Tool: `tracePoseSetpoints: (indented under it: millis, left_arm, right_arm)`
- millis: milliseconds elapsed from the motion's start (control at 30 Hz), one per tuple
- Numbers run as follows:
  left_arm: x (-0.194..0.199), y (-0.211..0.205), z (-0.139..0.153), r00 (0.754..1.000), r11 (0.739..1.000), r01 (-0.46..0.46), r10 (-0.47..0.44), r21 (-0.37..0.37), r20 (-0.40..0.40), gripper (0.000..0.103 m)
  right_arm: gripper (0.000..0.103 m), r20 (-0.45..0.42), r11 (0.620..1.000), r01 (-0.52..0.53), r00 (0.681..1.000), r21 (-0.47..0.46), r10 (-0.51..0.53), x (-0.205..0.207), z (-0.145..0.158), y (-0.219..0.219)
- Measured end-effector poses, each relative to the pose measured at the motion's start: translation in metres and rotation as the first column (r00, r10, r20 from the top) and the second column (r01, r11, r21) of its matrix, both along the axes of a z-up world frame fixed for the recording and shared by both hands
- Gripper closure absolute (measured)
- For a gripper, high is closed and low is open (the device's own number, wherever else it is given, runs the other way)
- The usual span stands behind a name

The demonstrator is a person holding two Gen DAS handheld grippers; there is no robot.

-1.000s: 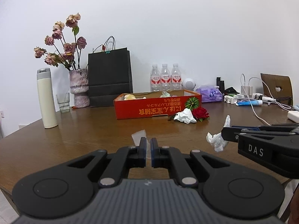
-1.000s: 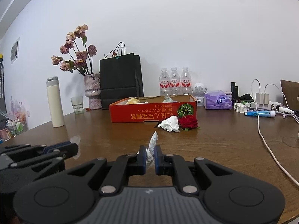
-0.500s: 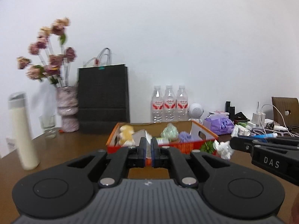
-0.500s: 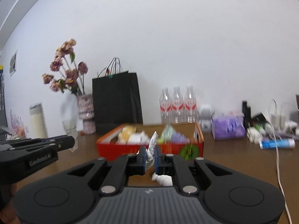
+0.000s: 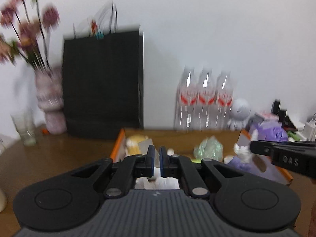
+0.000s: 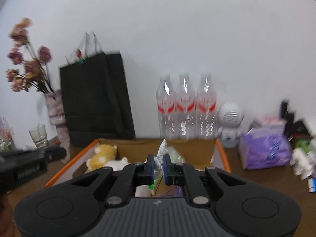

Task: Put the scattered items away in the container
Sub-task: 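Carry the plastic piece and tissue into the box and open both tools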

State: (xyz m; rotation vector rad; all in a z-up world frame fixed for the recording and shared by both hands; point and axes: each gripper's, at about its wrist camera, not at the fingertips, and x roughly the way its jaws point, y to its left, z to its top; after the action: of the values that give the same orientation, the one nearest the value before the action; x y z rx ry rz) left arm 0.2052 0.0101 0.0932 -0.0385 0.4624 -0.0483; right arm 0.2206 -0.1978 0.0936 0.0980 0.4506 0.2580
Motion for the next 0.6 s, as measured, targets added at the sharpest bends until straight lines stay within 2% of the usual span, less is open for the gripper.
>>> tracePoseSetpoints:
  millis: [67,133,233,300,333,367,400,433,500,567,600]
  left_arm:
    - [0.028,0.01,-0.006,0.992,1.0,0.004,-0.008,-0.031,-0.13,0.097]
    - [0.055,0.018,-0.009,0.965,1.0,0.011,-0.017,-0.026,-0.263,0.097]
    - [0.082,0.029,-0.01,0.922,0.999,0.028,-0.04,-0.038,-0.386,0.096]
    - [0.097,0.034,-0.014,0.878,0.998,0.027,-0.049,-0.052,-0.476,0.094]
    - [0.102,0.036,-0.016,0.855,0.998,0.023,-0.051,-0.061,-0.516,0.085]
    - [0.106,0.036,-0.018,0.836,0.998,0.019,-0.05,-0.063,-0.546,0.068]
    - [0.108,0.034,-0.018,0.821,0.998,0.028,-0.056,-0.058,-0.568,0.06]
    - [0.108,0.033,-0.015,0.813,0.998,0.038,-0.062,-0.053,-0.579,0.051]
    - [0.108,0.031,-0.007,0.803,0.998,0.05,-0.065,-0.042,-0.593,0.04]
    - [0.106,0.029,0.006,0.793,0.998,0.054,-0.068,-0.041,-0.606,0.017]
    - [0.105,0.027,0.013,0.792,0.998,0.058,-0.068,-0.037,-0.606,0.013]
  right_arm:
    - [0.094,-0.109,1.0,-0.023,0.994,0.015,0.025,0.037,-0.001,-0.001]
    - [0.094,-0.209,0.998,-0.028,0.978,-0.05,0.017,0.071,-0.001,0.004]
    - [0.094,-0.38,0.993,-0.066,0.925,-0.099,0.024,0.115,-0.009,0.011]
    - [0.091,-0.47,0.99,-0.097,0.882,-0.104,0.037,0.138,-0.019,0.016]
    - [0.087,-0.488,0.989,-0.098,0.872,-0.11,0.032,0.143,-0.022,0.018]
    - [0.08,-0.504,0.987,-0.105,0.863,-0.118,0.032,0.147,-0.026,0.021]
    - [0.076,-0.524,0.986,-0.115,0.851,-0.12,0.035,0.15,-0.028,0.023]
    - [0.072,-0.543,0.986,-0.119,0.839,-0.119,0.036,0.152,-0.03,0.025]
    - [0.062,-0.582,0.987,-0.124,0.812,-0.102,0.042,0.154,-0.028,0.026]
    - [0.048,-0.614,0.99,-0.112,0.788,-0.087,0.036,0.152,-0.018,0.026]
    - [0.045,-0.626,0.991,-0.104,0.779,-0.087,0.027,0.149,-0.011,0.026]
